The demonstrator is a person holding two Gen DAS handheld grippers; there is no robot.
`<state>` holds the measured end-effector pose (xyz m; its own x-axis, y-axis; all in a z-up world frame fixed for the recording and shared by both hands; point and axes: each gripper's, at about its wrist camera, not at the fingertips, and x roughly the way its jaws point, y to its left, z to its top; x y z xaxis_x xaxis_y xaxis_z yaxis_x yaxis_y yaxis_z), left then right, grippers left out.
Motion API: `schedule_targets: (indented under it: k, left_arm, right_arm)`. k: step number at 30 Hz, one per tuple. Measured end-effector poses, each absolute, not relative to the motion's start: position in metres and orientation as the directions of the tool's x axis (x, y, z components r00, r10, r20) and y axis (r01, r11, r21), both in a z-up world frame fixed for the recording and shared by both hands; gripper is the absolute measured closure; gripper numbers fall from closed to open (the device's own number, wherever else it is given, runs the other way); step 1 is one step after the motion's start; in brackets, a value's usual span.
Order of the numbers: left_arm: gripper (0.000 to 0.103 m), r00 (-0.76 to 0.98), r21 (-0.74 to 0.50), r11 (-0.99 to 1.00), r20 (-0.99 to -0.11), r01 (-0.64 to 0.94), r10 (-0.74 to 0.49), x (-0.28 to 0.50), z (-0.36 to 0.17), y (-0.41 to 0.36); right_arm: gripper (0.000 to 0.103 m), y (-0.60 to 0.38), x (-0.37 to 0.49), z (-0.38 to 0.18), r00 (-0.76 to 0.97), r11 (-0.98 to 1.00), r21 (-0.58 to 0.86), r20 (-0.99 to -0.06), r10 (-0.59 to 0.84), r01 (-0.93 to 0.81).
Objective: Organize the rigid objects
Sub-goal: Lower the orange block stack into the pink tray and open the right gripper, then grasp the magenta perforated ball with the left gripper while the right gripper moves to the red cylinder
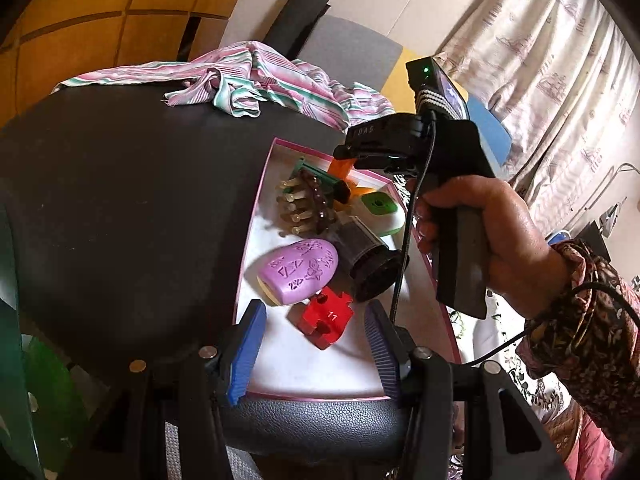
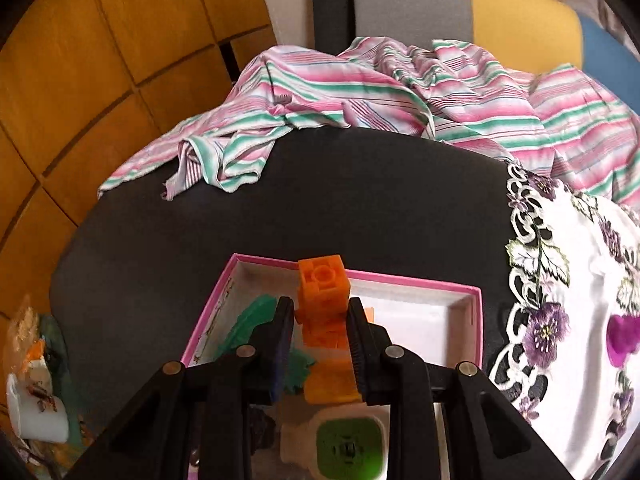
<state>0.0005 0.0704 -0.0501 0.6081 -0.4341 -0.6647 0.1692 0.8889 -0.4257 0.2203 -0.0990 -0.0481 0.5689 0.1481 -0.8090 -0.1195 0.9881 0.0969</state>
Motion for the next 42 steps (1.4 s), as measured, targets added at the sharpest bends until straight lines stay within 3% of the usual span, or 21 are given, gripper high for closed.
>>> schedule_targets:
  k: [10, 17, 26, 30, 42]
  left_arm:
    - [0.052, 0.600, -0.410, 0.893, -0.672, 0.188, -0.434, -0.001, -0.045, 0.057]
    - [0.052, 0.589, -0.389, 0.896, -0.680, 0.216, -0.437, -0.006, -0.040, 0.039]
    - [0.052, 0.553, -0.376, 0.883, -0.689, 0.280, -0.469, -0.005, -0.034, 0.010]
    - [0.052, 0.531, -0.376, 0.871, -0.691, 0.316, -0.491, -0.001, -0.031, -0.010]
    - [0.051, 0.453, -0.340, 0.829, -0.714, 0.443, -0.534, 0.020, -0.022, -0.088]
  right_arm:
    - [0.073, -0.112, 0.192, -0.037, 0.555, 0.979, 0.123, -0.809, 0.194, -0.164]
    - [0.066, -0.136, 0.162, -0.017, 0.586, 0.972, 0.167, -0.775, 0.234, -0.167]
    - [0.058, -0.174, 0.134, 0.000, 0.632, 0.982, 0.134, -0.752, 0.190, -0.135]
    - [0.049, -0.200, 0.122, 0.002, 0.636, 0.990, 0.107, -0.759, 0.141, -0.093]
    - [0.049, -0.311, 0.103, -0.004, 0.619, 0.996, 0.016, -0.785, -0.041, 0.087]
